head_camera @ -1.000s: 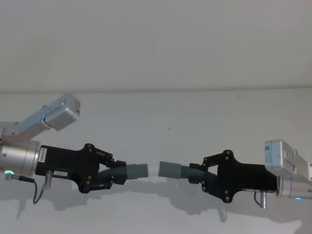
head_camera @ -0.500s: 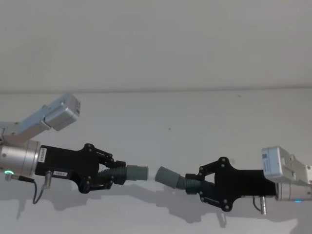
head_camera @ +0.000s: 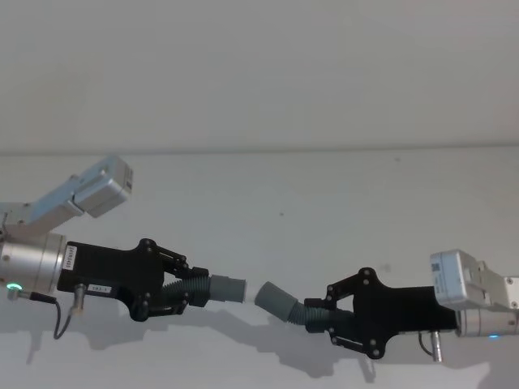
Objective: Use both hands to pick up one end of the pipe from the table, align the ends, and insert them.
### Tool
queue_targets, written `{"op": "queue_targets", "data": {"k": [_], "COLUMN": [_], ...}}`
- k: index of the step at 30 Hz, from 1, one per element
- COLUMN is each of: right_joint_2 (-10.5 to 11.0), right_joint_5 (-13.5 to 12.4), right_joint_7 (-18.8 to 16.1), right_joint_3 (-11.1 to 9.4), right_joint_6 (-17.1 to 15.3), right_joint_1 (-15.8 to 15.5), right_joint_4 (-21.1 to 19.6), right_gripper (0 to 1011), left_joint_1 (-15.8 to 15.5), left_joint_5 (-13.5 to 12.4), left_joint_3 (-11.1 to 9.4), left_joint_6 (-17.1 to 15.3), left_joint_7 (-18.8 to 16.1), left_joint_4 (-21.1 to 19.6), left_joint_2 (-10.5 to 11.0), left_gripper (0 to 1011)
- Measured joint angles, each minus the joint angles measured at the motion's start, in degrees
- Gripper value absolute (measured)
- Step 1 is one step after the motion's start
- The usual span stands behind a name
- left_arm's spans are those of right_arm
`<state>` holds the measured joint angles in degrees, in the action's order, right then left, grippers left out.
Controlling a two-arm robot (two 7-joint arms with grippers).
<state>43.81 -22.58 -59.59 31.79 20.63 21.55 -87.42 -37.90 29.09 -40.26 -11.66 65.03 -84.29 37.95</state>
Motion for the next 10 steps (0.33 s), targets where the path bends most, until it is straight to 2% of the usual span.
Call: {"op": "queue_targets", "data": {"k": [10], "right_joint_2": [0.1], "right_joint_5": [0.1], "right_joint_7": [-0.3], "right_joint_3": [0.4], "right_joint_6": [0.0], "right_joint_1": [0.2], "right_joint_4": [-0.1], "right_gripper": [214], "left_joint_1": [0.0], "left_joint_5": [0.0], "left_joint_3": [0.0], "left_joint_6": [0.0], "left_joint_7": [0.0], "left_joint_4": [0.0], "left_joint_2": [0.0], "left_gripper": [292]}}
